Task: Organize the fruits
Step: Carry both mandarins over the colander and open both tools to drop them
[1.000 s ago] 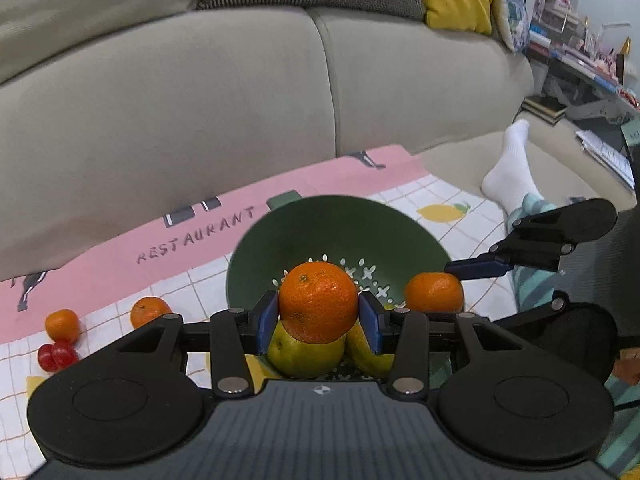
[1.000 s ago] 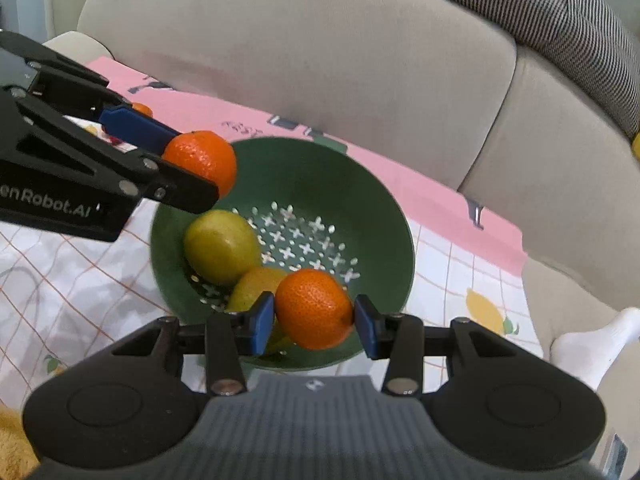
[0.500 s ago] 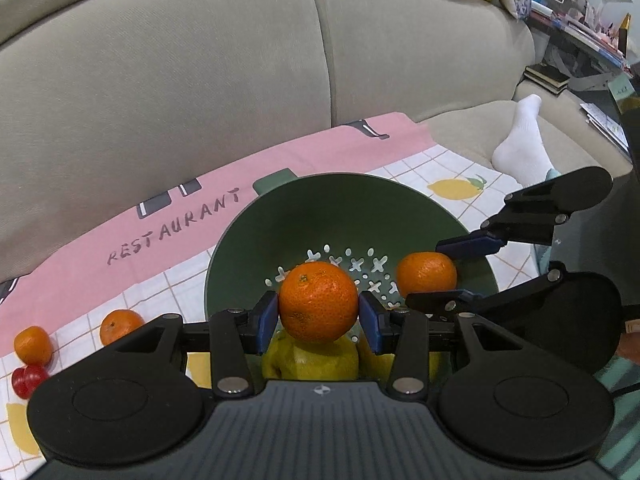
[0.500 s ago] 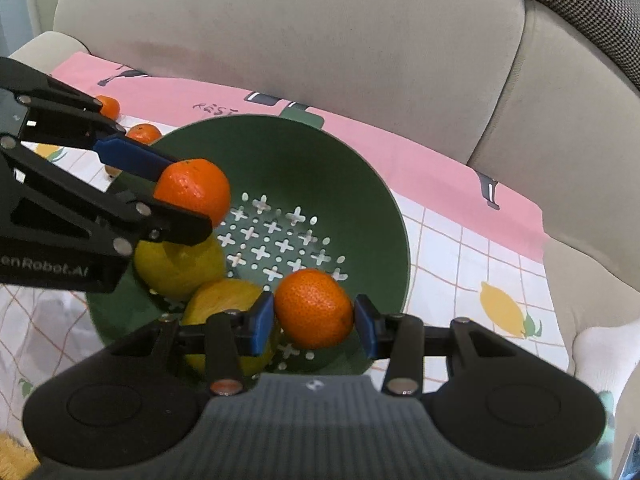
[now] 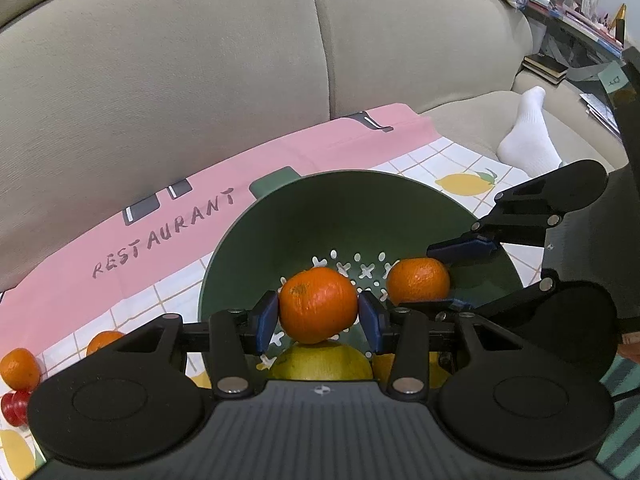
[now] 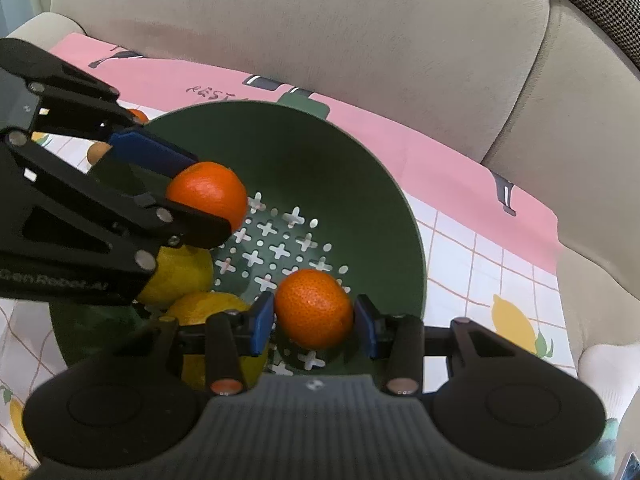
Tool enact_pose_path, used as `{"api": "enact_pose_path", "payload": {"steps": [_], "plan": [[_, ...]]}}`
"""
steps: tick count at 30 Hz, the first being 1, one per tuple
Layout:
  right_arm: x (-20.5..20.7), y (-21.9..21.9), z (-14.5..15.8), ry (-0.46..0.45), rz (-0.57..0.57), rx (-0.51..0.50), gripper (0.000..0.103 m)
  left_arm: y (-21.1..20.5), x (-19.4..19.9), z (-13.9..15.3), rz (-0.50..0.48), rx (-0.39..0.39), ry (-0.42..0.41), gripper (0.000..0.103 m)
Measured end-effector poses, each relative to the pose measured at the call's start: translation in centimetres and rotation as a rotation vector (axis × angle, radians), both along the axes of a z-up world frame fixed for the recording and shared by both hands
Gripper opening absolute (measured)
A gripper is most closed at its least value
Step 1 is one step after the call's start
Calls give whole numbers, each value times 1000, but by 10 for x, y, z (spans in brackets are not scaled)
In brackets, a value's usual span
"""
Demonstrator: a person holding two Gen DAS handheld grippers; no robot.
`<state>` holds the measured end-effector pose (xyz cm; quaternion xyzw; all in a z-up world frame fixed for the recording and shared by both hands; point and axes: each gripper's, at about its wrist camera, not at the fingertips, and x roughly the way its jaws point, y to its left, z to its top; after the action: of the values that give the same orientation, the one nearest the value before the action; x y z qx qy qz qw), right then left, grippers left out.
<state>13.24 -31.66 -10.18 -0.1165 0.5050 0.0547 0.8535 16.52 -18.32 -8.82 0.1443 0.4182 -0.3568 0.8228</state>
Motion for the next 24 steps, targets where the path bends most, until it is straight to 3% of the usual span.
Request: {"api": "enact_pose_path", "payload": {"steps": [18, 24], "plan": [[2, 1, -3, -14, -2, 15, 42, -12, 5, -13, 24, 66, -7, 49], [-2, 3, 2, -25, -5, 5, 42, -10, -1, -7, 30, 72, -27, 56]]}}
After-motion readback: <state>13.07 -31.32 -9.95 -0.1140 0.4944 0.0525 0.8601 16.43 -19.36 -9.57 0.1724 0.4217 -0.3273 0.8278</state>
